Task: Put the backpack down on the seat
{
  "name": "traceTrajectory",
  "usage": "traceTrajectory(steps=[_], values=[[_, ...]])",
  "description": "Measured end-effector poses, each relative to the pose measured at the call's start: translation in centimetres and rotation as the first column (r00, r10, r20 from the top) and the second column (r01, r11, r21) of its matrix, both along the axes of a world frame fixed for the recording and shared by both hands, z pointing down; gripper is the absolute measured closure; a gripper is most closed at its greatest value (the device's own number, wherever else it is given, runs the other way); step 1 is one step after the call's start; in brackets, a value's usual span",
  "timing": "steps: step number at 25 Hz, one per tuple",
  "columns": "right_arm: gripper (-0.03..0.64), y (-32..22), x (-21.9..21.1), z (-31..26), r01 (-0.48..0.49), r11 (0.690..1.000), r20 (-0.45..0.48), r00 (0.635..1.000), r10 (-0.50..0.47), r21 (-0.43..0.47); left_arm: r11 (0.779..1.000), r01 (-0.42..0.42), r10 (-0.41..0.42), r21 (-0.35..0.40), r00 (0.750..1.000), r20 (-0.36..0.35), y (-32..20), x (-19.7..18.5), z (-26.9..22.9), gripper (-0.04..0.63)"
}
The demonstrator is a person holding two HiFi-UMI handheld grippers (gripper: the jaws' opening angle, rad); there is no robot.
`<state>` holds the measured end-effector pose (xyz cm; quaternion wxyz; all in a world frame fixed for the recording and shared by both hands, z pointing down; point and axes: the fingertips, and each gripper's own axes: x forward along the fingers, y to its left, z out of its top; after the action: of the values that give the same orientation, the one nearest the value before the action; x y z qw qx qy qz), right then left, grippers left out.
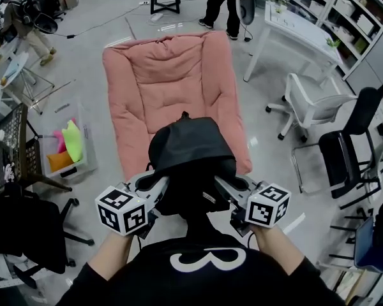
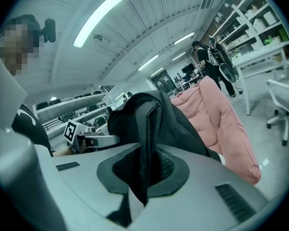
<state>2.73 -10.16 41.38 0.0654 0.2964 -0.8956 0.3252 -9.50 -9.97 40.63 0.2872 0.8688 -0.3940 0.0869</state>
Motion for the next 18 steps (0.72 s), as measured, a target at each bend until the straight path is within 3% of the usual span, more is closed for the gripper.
traceTrajectory(steps=[18], values=[[0.583, -19.0, -2.6, 2.3, 0.084, 0.996, -0.013, 0.996, -0.085, -0.037, 0.99, 0.125, -0.124, -0.068, 0.992, 0.018, -17.5, -2.5, 2.2, 0.577]])
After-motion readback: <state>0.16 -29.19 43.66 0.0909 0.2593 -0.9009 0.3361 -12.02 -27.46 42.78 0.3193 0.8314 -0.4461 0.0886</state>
